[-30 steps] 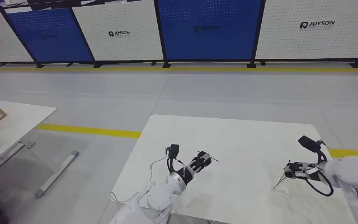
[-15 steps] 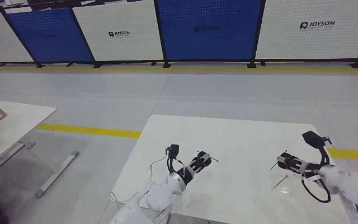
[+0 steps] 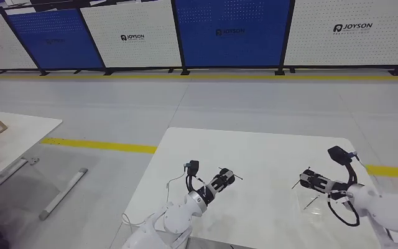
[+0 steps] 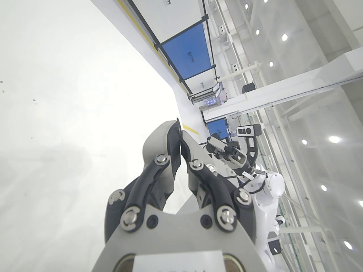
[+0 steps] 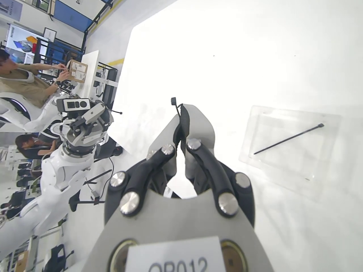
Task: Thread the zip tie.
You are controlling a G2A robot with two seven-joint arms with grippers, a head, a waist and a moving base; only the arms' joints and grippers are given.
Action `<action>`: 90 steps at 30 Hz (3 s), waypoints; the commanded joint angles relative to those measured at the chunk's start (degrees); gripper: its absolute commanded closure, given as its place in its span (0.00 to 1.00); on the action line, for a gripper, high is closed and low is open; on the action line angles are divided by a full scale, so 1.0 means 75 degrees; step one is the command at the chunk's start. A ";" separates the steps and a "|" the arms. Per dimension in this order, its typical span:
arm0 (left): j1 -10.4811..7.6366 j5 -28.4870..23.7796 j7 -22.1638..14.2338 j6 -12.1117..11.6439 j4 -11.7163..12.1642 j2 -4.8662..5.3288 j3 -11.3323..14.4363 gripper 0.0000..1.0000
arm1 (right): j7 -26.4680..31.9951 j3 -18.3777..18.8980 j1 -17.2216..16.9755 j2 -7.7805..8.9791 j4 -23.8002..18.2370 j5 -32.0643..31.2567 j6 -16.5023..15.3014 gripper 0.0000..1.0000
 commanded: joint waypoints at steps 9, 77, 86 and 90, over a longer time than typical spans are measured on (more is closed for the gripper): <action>0.0000 0.0000 0.0000 0.0000 0.0000 0.0000 0.0000 1.00 | -0.0890 0.0330 -0.0514 -0.0050 -0.0079 0.0857 -0.0794 1.00; -0.0263 0.0850 0.1140 0.0241 0.0273 -0.0249 0.0844 1.00 | -0.3901 0.0085 -0.1952 -0.0372 -0.0941 0.0847 -0.1155 1.00; -0.0263 0.0850 0.1140 0.0241 0.0273 -0.0249 0.0844 1.00 | -0.3764 -0.0449 -0.1550 -0.0490 -0.0693 0.0880 -0.0997 1.00; -0.0263 0.0850 0.1140 0.0241 0.0273 -0.0249 0.0844 1.00 | -0.3628 -0.0956 -0.1033 -0.0606 -0.0359 0.0891 -0.0805 1.00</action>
